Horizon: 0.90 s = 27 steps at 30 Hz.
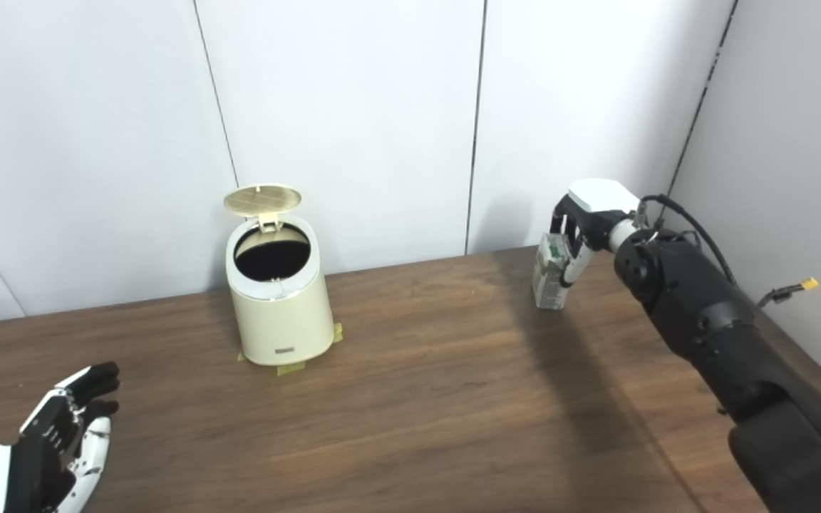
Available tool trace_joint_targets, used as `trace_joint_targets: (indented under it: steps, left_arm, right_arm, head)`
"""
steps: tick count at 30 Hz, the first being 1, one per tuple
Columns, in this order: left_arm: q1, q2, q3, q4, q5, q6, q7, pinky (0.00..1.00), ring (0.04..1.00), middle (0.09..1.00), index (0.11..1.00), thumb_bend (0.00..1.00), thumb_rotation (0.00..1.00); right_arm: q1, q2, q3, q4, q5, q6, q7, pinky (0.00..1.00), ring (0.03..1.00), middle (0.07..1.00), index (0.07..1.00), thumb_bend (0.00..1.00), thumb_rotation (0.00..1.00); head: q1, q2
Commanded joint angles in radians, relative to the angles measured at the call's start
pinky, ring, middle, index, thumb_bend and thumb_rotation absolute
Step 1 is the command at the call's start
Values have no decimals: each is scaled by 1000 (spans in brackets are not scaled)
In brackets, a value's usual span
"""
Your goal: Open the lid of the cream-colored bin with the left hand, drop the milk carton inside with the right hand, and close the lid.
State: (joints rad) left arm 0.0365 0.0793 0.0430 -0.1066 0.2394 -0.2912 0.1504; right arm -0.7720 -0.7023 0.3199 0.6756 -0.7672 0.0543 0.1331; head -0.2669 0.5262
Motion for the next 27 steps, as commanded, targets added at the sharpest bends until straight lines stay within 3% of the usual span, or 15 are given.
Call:
trace_joint_targets:
  steps: [1,9,17,22,27]
  left_arm:
    - [17,25,6,24,31,-22,3,668,753,764,736,126,455]
    - [16,25,7,21,23,-19,-2,665,754,765,733,125,454]
    - [17,28,9,25,15,-28,-5,670,754,764,736,118,391]
    - [16,30,8,26,31,-22,-2,666,754,764,735,122,415]
    - [14,29,8,30,24,-24,-3,659,748,760,734,128,430]
  right_arm:
    - [-43,-19,-14,-14,1,-1,-41,418,481,477,497,530,0]
    - [-42,-19,-12,-21,-2,9,-44,419,480,479,494,531,0]
    - [-38,-22,-20,-33,24,-7,-21,425,495,489,489,529,0]
    - [-24,-32,-22,-74,34,-34,-23,402,473,475,501,525,0]
    - [-12,-31,-42,-150,55,-26,0,448,506,486,493,525,0]
  head:
    - [1,1]
    - [0,4]
    - [0,9]
    - [0,9]
    - [-1,11]
